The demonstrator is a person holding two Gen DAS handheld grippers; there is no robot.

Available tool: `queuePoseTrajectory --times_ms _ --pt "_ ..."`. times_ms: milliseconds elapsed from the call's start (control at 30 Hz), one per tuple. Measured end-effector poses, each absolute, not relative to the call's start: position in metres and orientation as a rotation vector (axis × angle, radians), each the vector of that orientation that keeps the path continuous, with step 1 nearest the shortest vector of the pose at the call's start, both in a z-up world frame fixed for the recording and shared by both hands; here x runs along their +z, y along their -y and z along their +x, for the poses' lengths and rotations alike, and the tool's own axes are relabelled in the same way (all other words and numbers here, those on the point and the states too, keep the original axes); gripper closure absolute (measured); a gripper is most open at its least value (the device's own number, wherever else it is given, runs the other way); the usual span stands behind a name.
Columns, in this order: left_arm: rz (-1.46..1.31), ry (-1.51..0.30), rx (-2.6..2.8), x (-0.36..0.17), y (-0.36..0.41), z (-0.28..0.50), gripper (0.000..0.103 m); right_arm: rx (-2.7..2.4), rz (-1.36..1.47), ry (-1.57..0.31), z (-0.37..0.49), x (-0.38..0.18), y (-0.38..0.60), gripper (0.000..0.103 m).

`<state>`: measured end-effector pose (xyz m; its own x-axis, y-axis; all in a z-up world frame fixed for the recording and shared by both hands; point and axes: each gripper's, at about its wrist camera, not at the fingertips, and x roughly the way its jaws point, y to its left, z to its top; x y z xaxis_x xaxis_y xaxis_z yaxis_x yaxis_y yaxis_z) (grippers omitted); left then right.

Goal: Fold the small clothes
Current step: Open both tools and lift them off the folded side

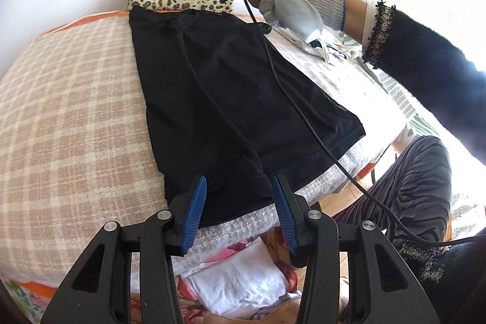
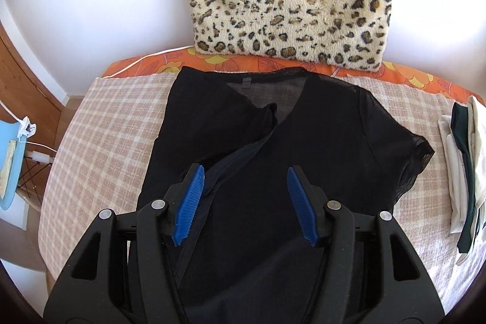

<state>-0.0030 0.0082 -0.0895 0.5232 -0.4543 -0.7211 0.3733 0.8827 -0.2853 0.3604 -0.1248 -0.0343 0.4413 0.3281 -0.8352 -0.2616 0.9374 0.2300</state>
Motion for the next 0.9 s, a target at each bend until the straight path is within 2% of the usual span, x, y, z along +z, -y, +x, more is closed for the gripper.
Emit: queuePoseTrajectory --times_ms 200,400,900 --pt "-0.150 -0.868 -0.418 -0.086 -0.035 0.001 0.059 0.451 0.035 -1.050 0.292 -0.045 0.134 0.043" --pt "-0.187 -0.878 -0.387 -0.089 -0.045 0.004 0.059 0.490 0.114 -1.080 0.242 -0.057 0.163 0.043" --pt "-0.072 -0.838 -0.425 -0.082 0.006 -0.006 0.059 0.404 0.190 -0.978 0.193 -0.039 0.258 0.043"
